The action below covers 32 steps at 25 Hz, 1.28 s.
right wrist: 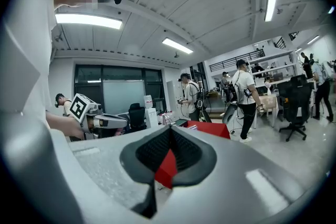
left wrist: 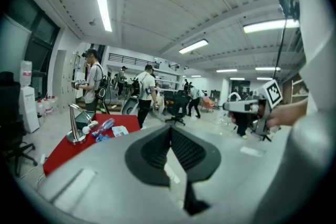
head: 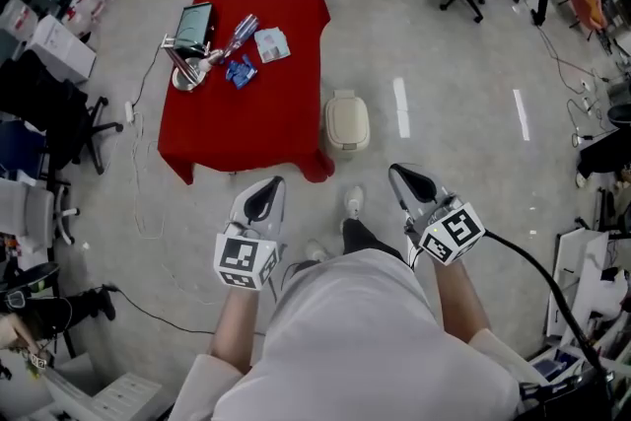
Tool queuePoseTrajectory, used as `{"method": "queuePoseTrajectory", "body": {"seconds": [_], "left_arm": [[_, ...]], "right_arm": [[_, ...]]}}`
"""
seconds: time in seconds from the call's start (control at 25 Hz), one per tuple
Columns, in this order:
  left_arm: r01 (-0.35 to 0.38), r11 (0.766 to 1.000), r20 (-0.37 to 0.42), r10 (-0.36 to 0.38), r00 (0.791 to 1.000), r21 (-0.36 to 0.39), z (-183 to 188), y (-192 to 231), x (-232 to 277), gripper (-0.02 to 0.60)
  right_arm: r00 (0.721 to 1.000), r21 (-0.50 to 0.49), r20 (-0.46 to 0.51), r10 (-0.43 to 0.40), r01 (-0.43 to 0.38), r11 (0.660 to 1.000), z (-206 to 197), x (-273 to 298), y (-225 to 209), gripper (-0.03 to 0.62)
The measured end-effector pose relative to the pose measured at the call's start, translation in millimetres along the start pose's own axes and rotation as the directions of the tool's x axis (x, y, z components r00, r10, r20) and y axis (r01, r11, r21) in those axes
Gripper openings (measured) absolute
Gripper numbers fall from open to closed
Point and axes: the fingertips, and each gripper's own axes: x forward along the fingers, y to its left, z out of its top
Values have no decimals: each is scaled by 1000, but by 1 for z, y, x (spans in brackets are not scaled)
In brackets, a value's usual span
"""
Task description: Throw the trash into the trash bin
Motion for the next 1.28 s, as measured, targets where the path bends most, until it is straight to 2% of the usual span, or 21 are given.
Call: {"method": "queuePoseTrajectory", "body": {"seconds": [0.28, 0.52, 0.84, 1.08, 1.28], "left_arm": [[-10, 1000, -7, 10, 1000, 3, 5, 11, 41, 5], [-35, 999, -22, 35, 999, 5, 19, 19, 93, 5], [-77, 995, -65, 81, 995, 63, 35, 29, 167, 5], [-113, 990, -107, 122, 987, 87, 28, 39, 206, 5], [-110, 988, -163, 127, 979, 104, 13, 47, 226, 5]], "right_arm": [[998, -14, -35, 45, -46, 999, -1, 28, -42, 2], [997, 12, -38, 62, -61, 998, 0, 51, -97, 2], [992, 17, -66, 105, -104, 994, 3, 84, -169, 2], [982, 36, -102, 160, -157, 987, -13, 107, -203, 2], [976, 55, -143, 166, -160, 986, -33, 121, -218, 2]]}}
